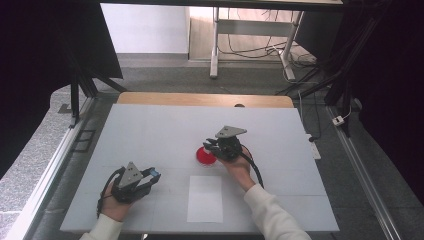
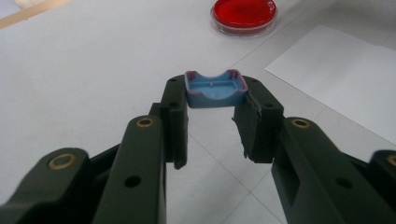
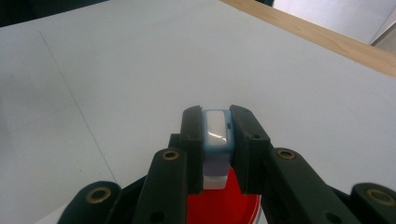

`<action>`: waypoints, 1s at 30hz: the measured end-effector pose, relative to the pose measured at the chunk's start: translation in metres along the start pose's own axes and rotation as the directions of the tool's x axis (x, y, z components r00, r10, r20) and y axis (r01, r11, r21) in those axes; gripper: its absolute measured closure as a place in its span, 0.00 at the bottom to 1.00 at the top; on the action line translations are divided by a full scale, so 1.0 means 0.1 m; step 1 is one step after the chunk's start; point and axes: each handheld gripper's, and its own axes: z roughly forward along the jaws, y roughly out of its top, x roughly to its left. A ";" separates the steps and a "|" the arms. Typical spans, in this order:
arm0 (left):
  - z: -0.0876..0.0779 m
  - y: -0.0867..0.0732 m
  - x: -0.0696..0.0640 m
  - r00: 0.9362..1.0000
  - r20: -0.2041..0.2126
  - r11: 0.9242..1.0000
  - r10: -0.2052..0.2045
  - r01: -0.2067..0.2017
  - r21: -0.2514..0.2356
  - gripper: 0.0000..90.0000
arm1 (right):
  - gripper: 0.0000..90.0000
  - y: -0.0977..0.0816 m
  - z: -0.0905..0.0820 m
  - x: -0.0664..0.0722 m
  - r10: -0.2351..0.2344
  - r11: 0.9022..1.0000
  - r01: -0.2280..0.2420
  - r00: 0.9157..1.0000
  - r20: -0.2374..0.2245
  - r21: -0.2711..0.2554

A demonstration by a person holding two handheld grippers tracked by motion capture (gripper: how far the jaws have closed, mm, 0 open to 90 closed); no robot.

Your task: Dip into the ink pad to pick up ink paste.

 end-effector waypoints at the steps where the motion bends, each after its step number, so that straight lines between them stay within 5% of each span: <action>1: 0.00 0.00 0.00 1.000 0.000 1.000 0.000 0.000 0.000 0.73 | 0.84 0.00 -0.01 0.00 -0.002 1.000 0.002 1.000 -0.001 -0.002; 30: 0.03 0.01 0.02 1.000 -0.002 1.000 0.002 -0.002 0.000 0.73 | 0.84 0.06 -0.35 0.02 0.020 0.998 -0.022 0.999 -0.031 -0.059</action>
